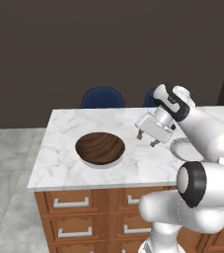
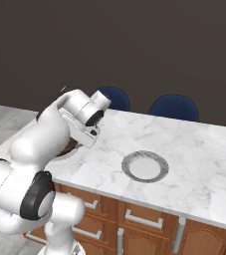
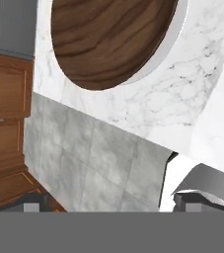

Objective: Move the bowls from the cabinet to the plates on the dining table.

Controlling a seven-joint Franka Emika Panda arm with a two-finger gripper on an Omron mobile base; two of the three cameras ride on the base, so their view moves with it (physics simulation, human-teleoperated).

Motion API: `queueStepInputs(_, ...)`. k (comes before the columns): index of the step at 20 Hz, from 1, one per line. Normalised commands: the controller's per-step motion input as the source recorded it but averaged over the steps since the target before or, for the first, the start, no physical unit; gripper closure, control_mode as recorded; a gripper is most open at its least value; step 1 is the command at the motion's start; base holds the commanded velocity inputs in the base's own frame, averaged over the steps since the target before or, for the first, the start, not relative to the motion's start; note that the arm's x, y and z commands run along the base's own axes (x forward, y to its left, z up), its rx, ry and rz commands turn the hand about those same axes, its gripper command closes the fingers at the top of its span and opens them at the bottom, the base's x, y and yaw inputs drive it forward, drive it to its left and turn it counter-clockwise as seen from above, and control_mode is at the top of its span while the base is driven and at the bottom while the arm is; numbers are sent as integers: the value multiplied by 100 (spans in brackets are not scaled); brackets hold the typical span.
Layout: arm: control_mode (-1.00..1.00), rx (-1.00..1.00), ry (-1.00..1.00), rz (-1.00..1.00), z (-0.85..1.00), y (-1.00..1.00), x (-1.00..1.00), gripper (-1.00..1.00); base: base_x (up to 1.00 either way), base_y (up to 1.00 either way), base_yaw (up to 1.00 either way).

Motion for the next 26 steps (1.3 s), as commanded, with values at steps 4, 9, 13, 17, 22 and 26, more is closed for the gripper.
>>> queueStepInputs(4,-100,5,-14,0,15,16,-52,-100,0,0,0)
queueStepInputs(9,-100,4,-11,0,45,9,-49,-100,0,0,0)
queueStepInputs(13,-100,2,-4,-1,62,-12,-35,-100,0,0,0)
queueStepInputs(17,-100,2,0,-2,56,-29,-35,-100,0,0,0)
queueStepInputs(22,-100,4,3,-6,31,-25,-31,-100,0,0,0)
queueStepInputs(26,-100,5,0,-10,33,-9,-31,-100,0,0,0)
